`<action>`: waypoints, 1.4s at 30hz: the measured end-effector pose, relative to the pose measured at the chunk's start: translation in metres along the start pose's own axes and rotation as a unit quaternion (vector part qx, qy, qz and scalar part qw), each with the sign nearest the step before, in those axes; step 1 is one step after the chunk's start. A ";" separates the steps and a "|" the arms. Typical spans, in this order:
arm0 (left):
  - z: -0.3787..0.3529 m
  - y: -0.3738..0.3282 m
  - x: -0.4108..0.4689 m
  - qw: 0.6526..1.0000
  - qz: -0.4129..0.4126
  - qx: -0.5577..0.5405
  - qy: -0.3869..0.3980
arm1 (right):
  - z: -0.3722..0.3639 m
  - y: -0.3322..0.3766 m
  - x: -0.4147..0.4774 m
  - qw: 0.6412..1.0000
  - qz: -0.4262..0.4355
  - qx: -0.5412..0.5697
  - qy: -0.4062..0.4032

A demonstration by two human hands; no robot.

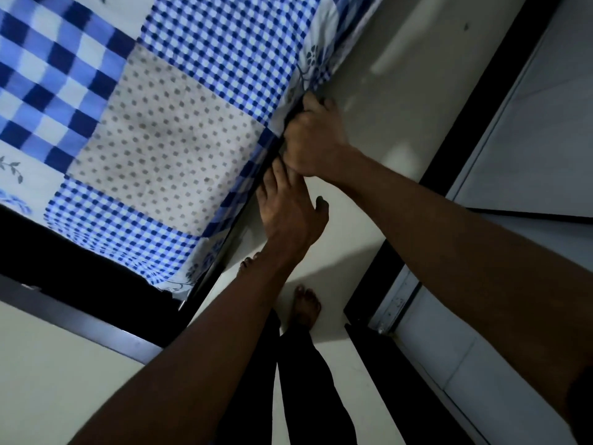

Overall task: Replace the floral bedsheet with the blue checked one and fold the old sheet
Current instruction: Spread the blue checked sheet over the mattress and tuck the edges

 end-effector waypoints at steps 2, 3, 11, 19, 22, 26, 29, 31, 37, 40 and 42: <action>0.000 0.001 -0.001 1.000 0.000 -0.003 -0.004 | 0.002 0.002 0.000 0.998 0.008 0.022 0.052; 0.002 0.002 -0.002 1.000 -0.005 -0.011 0.000 | 0.000 0.001 -0.005 0.998 0.014 0.040 0.042; 0.025 0.059 -0.024 0.984 -0.069 -0.149 0.066 | -0.001 0.030 -0.070 0.967 -0.042 0.235 -0.088; 0.077 0.153 -0.130 0.967 -0.069 -0.186 0.159 | -0.003 0.143 -0.161 0.870 -0.132 0.458 0.128; 0.099 0.195 -0.153 0.969 -0.039 -0.197 0.142 | 0.011 0.191 -0.181 0.840 -0.148 0.505 0.131; 0.128 0.264 -0.162 0.965 0.011 -0.249 0.081 | 0.036 0.251 -0.185 0.812 -0.149 0.548 0.133; 0.144 0.330 -0.160 0.963 0.048 -0.263 0.035 | 0.049 0.297 -0.170 0.814 -0.137 0.549 0.131; 0.154 0.370 -0.156 0.956 0.053 -0.285 0.029 | 0.052 0.326 -0.151 0.827 -0.123 0.532 0.131; 0.186 0.507 -0.147 0.937 0.042 -0.339 0.072 | 0.074 0.432 -0.055 0.839 -0.190 0.504 0.082; 0.210 0.582 -0.149 0.916 0.082 -0.382 0.089 | 0.092 0.493 0.002 0.827 -0.227 0.509 0.071; 0.234 0.633 -0.148 0.909 0.116 -0.393 0.071 | 0.106 0.538 0.042 0.835 -0.223 0.497 0.072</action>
Point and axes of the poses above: each hand's wrist, its own x-axis towards the middle knuckle, its own z-axis out of the back of the hand, y = z × x, the point moved 3 cm from there along x, towards the middle knuckle, and after that the axes turned 1 degree about y, right-handed, at the moved point
